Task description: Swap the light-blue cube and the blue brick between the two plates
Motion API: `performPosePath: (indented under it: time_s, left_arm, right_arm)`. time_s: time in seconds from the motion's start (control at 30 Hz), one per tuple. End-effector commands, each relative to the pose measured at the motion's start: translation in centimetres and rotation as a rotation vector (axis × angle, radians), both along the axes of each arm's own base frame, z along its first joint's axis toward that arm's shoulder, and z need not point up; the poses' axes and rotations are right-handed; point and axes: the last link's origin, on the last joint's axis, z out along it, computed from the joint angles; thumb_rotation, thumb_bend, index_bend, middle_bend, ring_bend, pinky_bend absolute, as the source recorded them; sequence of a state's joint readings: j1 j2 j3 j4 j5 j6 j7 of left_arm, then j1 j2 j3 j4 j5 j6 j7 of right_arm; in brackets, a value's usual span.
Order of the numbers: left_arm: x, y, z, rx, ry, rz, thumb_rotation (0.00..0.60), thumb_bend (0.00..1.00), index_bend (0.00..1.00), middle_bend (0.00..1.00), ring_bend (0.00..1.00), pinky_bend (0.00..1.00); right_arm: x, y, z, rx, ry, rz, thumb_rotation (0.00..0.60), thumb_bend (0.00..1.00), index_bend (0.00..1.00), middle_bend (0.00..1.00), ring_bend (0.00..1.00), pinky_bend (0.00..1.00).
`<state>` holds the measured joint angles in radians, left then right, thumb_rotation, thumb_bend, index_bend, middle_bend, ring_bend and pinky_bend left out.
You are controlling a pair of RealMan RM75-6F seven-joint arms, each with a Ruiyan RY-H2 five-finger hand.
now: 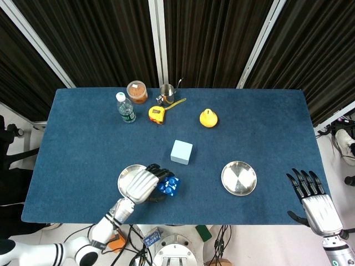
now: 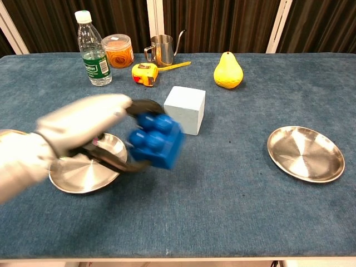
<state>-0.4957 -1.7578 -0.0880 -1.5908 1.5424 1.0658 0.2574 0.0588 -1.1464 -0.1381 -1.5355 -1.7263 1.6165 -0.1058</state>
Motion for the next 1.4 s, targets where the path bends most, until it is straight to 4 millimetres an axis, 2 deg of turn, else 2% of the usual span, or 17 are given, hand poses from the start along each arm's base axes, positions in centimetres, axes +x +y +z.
performPosePath:
  time_s: [0.03, 0.13, 0.27, 0.4, 0.5, 0.57, 0.77, 0.9, 1.03, 1.23, 1.4]
  left_arm:
    - [2.7, 0.5, -3.3, -0.043, 0.026, -0.03, 0.6, 0.31, 0.55, 0.5, 0.36, 0.24]
    - [3.5, 1.1, -4.7, -0.025, 0.049, -0.036, 0.6, 0.3, 0.5, 0.43, 0.32, 0.24]
    - [4.4, 1.3, -5.5, -0.006, 0.056, -0.057, 0.6, 0.28, 0.42, 0.31, 0.22, 0.23]
    - [4.7, 1.3, -5.6, 0.037, 0.072, -0.091, 0.6, 0.17, 0.28, 0.18, 0.08, 0.18]
    - [4.9, 1.0, -5.5, 0.049, 0.072, -0.105, 0.6, 0.07, 0.23, 0.16, 0.06, 0.18]
    - [5.1, 0.7, -5.4, 0.043, 0.067, -0.111, 0.6, 0.03, 0.23, 0.16, 0.06, 0.18]
    - [6.4, 0.6, -4.2, 0.026, 0.025, -0.106, 0.6, 0.0, 0.22, 0.16, 0.06, 0.18]
    - [8.0, 2.9, -1.8, 0.129, -0.031, -0.115, 0.6, 0.05, 0.22, 0.16, 0.06, 0.18]
    - [8.3, 6.9, -0.1, 0.247, -0.031, -0.09, 0.6, 0.06, 0.22, 0.16, 0.05, 0.17]
    - [7.1, 10.7, -1.2, 0.208, 0.048, 0.018, 0.6, 0.07, 0.19, 0.13, 0.02, 0.14]
    - [6.1, 11.6, -2.6, 0.165, 0.109, 0.052, 0.6, 0.07, 0.19, 0.13, 0.02, 0.13]
  right_arm:
    - [-0.1, -0.2, 0.0, 0.007, -0.001, -0.007, 0.6, 0.2, 0.0, 0.0, 0.0, 0.0]
    - [-0.2, -0.4, 0.1, 0.012, -0.003, -0.017, 0.6, 0.2, 0.0, 0.0, 0.0, 0.0]
    - [-0.4, -0.7, 0.2, 0.016, -0.005, -0.031, 0.6, 0.2, 0.0, 0.0, 0.0, 0.0]
    - [-0.4, -0.9, 0.5, 0.012, -0.012, -0.038, 0.6, 0.2, 0.0, 0.0, 0.0, 0.0]
    - [-0.5, -1.0, 0.7, 0.007, -0.019, -0.042, 0.6, 0.2, 0.0, 0.0, 0.0, 0.0]
    - [-0.5, -1.0, 0.7, 0.007, -0.02, -0.045, 0.6, 0.2, 0.0, 0.0, 0.0, 0.0]
    - [-0.6, -1.1, 0.8, 0.014, -0.022, -0.052, 0.6, 0.2, 0.0, 0.0, 0.0, 0.0]
    - [-0.7, -1.1, 1.1, 0.011, -0.033, -0.058, 0.6, 0.2, 0.0, 0.0, 0.0, 0.0]
    - [-0.8, -1.1, 1.3, 0.011, -0.041, -0.056, 0.6, 0.2, 0.0, 0.0, 0.0, 0.0]
    - [-0.8, -1.2, 1.1, 0.036, -0.04, -0.06, 0.6, 0.2, 0.0, 0.0, 0.0, 0.0]
    - [-0.8, -1.2, 1.3, 0.036, -0.05, -0.06, 0.6, 0.2, 0.0, 0.0, 0.0, 0.0]
